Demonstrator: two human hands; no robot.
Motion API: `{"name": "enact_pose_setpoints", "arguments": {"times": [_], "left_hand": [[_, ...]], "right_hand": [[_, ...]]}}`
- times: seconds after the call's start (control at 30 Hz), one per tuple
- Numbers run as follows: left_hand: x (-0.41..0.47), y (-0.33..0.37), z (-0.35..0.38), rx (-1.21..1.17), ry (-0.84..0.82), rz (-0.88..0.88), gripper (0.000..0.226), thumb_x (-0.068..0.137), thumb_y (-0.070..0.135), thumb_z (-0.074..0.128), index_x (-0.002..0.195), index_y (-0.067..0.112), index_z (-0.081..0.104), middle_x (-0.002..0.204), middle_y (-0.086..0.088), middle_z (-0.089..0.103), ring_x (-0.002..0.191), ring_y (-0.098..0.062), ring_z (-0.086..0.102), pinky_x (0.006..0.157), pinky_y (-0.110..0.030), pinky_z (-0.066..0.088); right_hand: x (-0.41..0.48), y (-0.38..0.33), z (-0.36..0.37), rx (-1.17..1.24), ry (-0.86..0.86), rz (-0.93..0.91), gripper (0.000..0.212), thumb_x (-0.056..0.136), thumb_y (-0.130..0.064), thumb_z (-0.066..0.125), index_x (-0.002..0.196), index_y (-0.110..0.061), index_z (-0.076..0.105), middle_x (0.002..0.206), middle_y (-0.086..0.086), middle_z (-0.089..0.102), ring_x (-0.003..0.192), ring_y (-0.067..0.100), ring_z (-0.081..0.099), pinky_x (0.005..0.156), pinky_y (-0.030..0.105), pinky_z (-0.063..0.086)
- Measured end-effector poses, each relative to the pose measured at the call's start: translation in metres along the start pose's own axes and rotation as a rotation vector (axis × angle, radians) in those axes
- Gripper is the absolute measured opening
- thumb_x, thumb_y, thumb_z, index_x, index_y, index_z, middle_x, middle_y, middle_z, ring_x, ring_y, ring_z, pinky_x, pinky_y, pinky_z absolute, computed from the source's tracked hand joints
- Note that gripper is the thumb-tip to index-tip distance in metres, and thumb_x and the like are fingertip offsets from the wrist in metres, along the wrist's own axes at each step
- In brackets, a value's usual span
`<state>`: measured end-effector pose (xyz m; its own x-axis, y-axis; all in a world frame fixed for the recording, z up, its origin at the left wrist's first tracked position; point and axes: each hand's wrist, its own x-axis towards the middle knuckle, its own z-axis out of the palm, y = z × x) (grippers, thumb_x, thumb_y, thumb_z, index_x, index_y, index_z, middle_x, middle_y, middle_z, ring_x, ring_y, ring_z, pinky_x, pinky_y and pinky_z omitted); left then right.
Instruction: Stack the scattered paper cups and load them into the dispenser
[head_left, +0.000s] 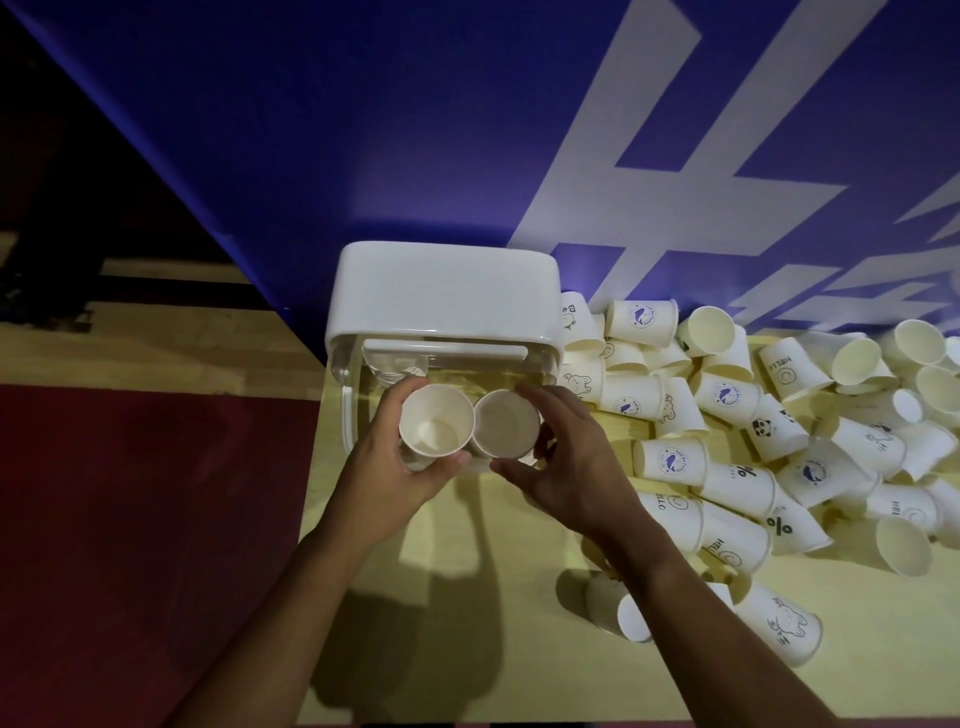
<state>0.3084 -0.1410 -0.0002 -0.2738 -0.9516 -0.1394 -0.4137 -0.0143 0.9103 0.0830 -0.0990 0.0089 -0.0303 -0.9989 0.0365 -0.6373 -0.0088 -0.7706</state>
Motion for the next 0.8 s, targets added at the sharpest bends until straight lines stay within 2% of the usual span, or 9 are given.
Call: {"name": "enact_pose_setpoints", "arguments": {"times": [0.1,0.17,0.27,0.33,0.47,0.53,0.67,0.8], "left_hand": [[0.003,-0.005,0.000,-0.005,-0.002,-0.019,0.081,0.078,0.037,0.088,0.143,0.037,0.042,0.140,0.017,0.053,0.127,-0.012,0.054,0.097,-0.044,0.054],[0.004,-0.007,-0.001,-0.005,-0.001,-0.032,0.082,0.078,0.037,0.089,0.144,0.038,0.041,0.141,0.017,0.053,0.128,-0.012,0.053,0.098,-0.047,0.054],[0.004,-0.008,0.000,-0.009,0.003,-0.046,0.082,0.077,0.036,0.089,0.144,0.039,0.041,0.140,0.018,0.053,0.129,-0.010,0.053,0.100,-0.045,0.053],[0.004,-0.010,0.000,-0.010,0.003,-0.045,0.082,0.077,0.035,0.089,0.144,0.037,0.041,0.141,0.018,0.052,0.129,-0.009,0.053,0.101,-0.043,0.053],[0.003,-0.012,0.001,0.020,0.010,-0.043,0.081,0.077,0.036,0.090,0.142,0.041,0.041,0.140,0.023,0.051,0.128,-0.004,0.052,0.100,-0.031,0.049],[0.002,-0.014,0.000,0.021,0.012,-0.045,0.081,0.077,0.036,0.089,0.141,0.042,0.041,0.140,0.023,0.051,0.128,-0.004,0.051,0.099,-0.027,0.048],[0.000,-0.016,0.001,0.023,0.010,-0.042,0.081,0.076,0.036,0.089,0.141,0.041,0.042,0.141,0.024,0.050,0.128,-0.005,0.051,0.099,-0.028,0.049],[0.000,-0.015,0.004,0.026,0.005,-0.041,0.082,0.077,0.039,0.089,0.143,0.042,0.041,0.143,0.024,0.049,0.131,-0.006,0.050,0.101,-0.027,0.047]], "right_hand": [[0.004,0.007,0.009,-0.009,-0.007,0.015,0.077,0.070,-0.029,0.093,0.138,-0.017,0.056,0.128,-0.009,0.054,0.081,-0.012,0.049,0.073,0.007,0.040],[0.005,0.013,0.015,-0.019,-0.017,0.023,0.078,0.070,-0.029,0.093,0.138,-0.017,0.056,0.127,-0.009,0.055,0.080,-0.012,0.049,0.074,0.008,0.041],[0.006,0.020,0.022,-0.030,-0.040,0.054,0.078,0.071,-0.028,0.093,0.139,-0.017,0.056,0.129,-0.007,0.055,0.082,-0.011,0.048,0.075,0.010,0.042],[0.007,0.023,0.026,-0.045,-0.058,0.082,0.079,0.071,-0.030,0.092,0.140,-0.018,0.055,0.132,-0.006,0.055,0.084,-0.006,0.050,0.078,0.016,0.046],[0.008,0.028,0.034,-0.117,-0.067,0.105,0.080,0.073,-0.037,0.090,0.142,-0.021,0.054,0.138,-0.007,0.056,0.112,0.016,0.060,0.089,0.033,0.054],[0.008,0.029,0.038,-0.136,-0.060,0.127,0.080,0.074,-0.039,0.090,0.143,-0.022,0.053,0.140,-0.007,0.056,0.117,0.017,0.059,0.091,0.032,0.052],[0.008,0.033,0.041,-0.157,-0.042,0.148,0.079,0.074,-0.040,0.089,0.143,-0.022,0.055,0.139,-0.006,0.058,0.120,0.016,0.057,0.092,0.027,0.049],[0.006,0.035,0.041,-0.156,-0.041,0.157,0.085,0.074,-0.041,0.090,0.147,-0.021,0.052,0.144,-0.004,0.057,0.127,0.018,0.053,0.101,0.031,0.048]]}}
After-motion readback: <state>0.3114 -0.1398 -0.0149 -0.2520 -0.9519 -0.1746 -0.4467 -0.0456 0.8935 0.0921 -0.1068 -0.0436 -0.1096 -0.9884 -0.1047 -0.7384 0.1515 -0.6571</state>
